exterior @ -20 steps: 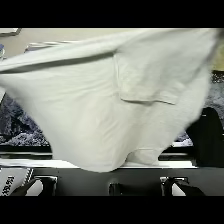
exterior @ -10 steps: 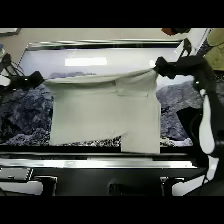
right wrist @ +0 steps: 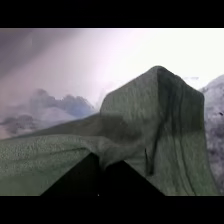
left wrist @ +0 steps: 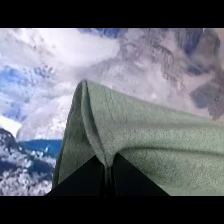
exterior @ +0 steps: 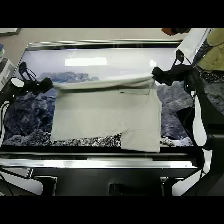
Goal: Fold the clothes and pants, and hang the long-sleeved shirts on hangers.
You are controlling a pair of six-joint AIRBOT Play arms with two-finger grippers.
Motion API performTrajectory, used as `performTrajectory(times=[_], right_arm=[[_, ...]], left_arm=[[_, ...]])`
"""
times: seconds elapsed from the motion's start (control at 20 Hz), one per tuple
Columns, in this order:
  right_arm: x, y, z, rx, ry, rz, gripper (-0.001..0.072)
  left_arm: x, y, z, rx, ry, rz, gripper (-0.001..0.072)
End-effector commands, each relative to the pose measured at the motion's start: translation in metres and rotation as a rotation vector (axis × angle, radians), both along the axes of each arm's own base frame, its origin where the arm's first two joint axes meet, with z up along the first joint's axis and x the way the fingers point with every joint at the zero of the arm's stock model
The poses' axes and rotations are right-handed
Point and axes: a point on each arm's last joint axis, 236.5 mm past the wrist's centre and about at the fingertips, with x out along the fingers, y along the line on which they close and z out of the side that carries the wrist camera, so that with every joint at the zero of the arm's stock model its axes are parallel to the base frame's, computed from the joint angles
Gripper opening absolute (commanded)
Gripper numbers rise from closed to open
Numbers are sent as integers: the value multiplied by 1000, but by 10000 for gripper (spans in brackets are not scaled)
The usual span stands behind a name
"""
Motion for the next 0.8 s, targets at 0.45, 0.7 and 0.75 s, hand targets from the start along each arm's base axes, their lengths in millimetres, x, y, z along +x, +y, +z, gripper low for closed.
performTrajectory(times=[0.45, 0.7, 0.75], right_arm=[[-83, -19, -50, -125, 396, 56, 33], [-94, -19, -63, -126, 456, 71, 33], [-97, -18, -66, -125, 471, 75, 33]], left_arm=[[-89, -28, -45, -73, 385, -160, 14], [-95, -31, -57, -82, 416, -165, 14], [-95, -33, -60, -83, 422, -168, 14]])
